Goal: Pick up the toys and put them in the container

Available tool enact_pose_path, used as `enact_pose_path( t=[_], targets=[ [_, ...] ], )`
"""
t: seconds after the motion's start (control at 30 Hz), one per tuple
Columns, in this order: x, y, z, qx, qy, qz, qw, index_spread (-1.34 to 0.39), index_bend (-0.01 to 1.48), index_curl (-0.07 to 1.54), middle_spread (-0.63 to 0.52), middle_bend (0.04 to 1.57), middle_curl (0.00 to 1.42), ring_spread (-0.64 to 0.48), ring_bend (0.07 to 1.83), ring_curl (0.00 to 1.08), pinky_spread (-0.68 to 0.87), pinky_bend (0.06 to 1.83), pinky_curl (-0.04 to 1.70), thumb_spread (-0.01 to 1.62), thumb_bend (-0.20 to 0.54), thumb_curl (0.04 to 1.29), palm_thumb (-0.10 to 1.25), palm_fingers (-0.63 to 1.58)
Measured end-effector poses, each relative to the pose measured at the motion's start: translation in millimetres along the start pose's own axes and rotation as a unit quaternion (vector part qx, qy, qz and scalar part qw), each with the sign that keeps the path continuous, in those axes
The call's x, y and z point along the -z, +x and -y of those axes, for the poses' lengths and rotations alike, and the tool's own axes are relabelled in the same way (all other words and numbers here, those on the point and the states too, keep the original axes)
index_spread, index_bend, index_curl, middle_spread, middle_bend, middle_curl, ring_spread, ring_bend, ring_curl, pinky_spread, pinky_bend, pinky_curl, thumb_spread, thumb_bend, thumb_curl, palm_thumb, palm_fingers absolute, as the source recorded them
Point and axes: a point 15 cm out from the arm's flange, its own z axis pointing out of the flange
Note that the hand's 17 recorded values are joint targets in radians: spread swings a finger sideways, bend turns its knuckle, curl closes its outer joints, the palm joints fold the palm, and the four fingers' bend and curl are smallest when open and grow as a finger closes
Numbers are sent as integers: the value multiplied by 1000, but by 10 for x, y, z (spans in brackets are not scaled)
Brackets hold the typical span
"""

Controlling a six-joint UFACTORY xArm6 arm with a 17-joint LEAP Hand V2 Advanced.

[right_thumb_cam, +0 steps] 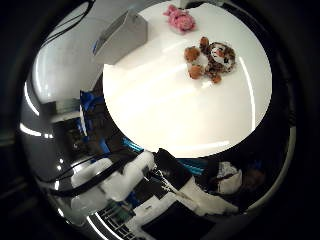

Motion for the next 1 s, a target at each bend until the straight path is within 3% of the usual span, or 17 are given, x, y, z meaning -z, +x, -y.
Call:
enact_pose_path(
  t=[1.0],
  targets=[
    [-1458, 80, 1104, 9, 19, 58, 998, -386, 164, 279, 48, 190, 309, 204, 258, 261, 400, 397, 303, 1068, -22, 289, 459, 83]
  ],
)
